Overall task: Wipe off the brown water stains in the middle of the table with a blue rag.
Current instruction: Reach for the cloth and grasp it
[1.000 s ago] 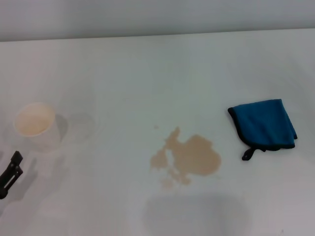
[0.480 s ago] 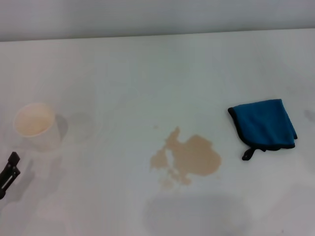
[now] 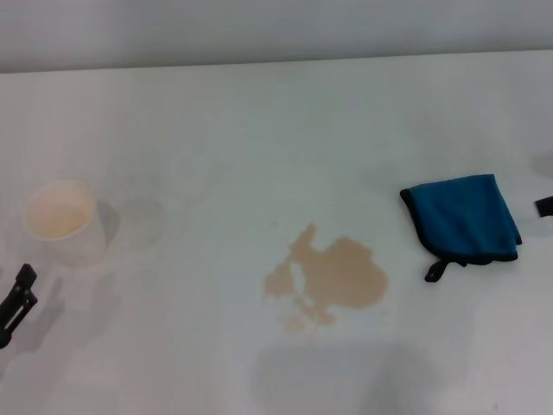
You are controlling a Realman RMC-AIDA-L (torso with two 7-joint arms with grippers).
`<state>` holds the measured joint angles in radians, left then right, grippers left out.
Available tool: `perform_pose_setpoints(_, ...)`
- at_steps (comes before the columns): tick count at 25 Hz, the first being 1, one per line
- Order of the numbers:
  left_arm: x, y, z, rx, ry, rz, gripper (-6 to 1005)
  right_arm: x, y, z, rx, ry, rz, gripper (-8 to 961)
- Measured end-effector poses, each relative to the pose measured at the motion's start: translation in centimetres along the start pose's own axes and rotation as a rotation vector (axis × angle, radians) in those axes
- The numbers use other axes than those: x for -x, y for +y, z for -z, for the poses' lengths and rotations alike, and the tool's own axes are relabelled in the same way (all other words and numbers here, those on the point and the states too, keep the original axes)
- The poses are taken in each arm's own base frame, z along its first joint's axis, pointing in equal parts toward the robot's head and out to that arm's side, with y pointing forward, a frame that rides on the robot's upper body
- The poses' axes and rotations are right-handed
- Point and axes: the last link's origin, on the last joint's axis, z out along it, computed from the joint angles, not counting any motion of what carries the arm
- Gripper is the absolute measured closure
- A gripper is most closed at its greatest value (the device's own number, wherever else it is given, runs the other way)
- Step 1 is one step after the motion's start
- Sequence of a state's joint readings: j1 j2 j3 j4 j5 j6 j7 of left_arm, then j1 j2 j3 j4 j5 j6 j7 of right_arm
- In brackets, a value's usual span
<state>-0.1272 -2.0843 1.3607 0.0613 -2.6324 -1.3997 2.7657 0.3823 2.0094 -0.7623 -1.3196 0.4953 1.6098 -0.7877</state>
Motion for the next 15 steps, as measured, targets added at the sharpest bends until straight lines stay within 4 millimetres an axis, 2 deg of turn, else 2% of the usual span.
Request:
perform_pose_setpoints(3,0.0,0.0,0.0,0.0,0.002,0.001,119,1.1,1.5,-0.8,-0.008,0.036,0.058,183)
perform_pose_setpoints(4,0.0,0.0,0.0,0.001,0.002,0.001,119,1.7,2.6,-1.4,-0.016,0.06,0.102,185)
perform_pose_setpoints(5,0.0,0.0,0.0,0.001,0.003,0.0,119,1.7,2.6,-1.4,-0.016,0.06,0.102,187)
perform_pose_setpoints(9,-0.2,0.0,-0.1,0.004,0.01,-0.002,120,3.1,4.9,-2.3,-0.015,0.096,0.187,195)
perform_pose_setpoints(15,-0.4,0.1,-0.2,0.009,0.022,-0.004,120,3.7,7.2,-3.9,-0.036,0.173,0.275,207)
